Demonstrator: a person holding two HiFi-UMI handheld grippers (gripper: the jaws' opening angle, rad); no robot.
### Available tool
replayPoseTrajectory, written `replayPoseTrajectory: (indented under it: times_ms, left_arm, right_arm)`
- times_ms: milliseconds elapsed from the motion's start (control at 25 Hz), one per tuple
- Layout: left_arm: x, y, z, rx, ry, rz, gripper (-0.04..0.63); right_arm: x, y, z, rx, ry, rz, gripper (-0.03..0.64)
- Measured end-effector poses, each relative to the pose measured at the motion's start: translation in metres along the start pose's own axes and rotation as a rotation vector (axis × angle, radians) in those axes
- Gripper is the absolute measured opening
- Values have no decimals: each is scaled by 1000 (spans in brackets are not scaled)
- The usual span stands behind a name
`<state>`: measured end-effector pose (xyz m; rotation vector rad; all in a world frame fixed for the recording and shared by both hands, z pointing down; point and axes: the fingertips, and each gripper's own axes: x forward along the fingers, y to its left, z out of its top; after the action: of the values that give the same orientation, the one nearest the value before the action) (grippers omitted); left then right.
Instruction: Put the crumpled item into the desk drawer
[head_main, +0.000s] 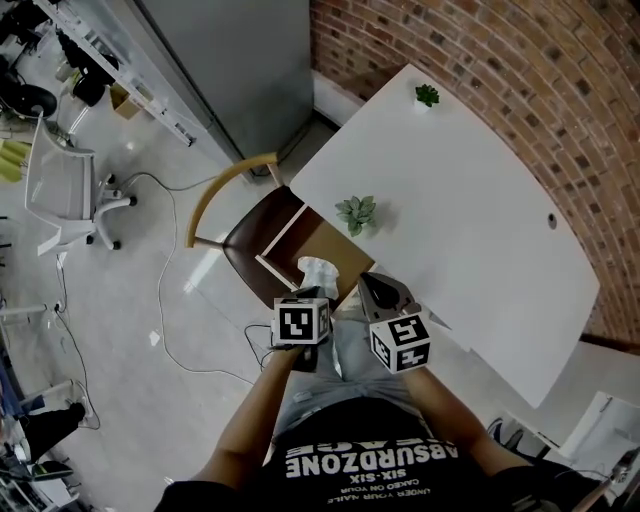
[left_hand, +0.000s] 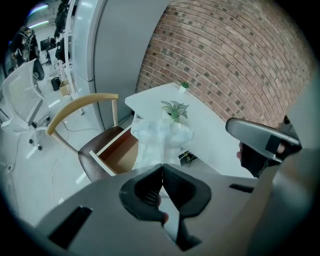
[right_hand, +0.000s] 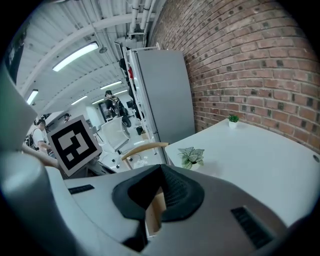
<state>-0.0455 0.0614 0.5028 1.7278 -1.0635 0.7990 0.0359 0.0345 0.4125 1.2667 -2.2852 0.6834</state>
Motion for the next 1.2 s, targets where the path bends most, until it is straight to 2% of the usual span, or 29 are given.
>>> replayPoseTrajectory:
  times_ms: [440, 1200]
  left_arm:
    - [28, 2, -8, -53, 60, 8, 8]
    - [52, 17, -15, -72, 120, 29, 8]
  right_arm:
    - [17, -6, -13, -20, 50, 47, -2]
    - [35, -12, -26, -21, 98, 61, -2]
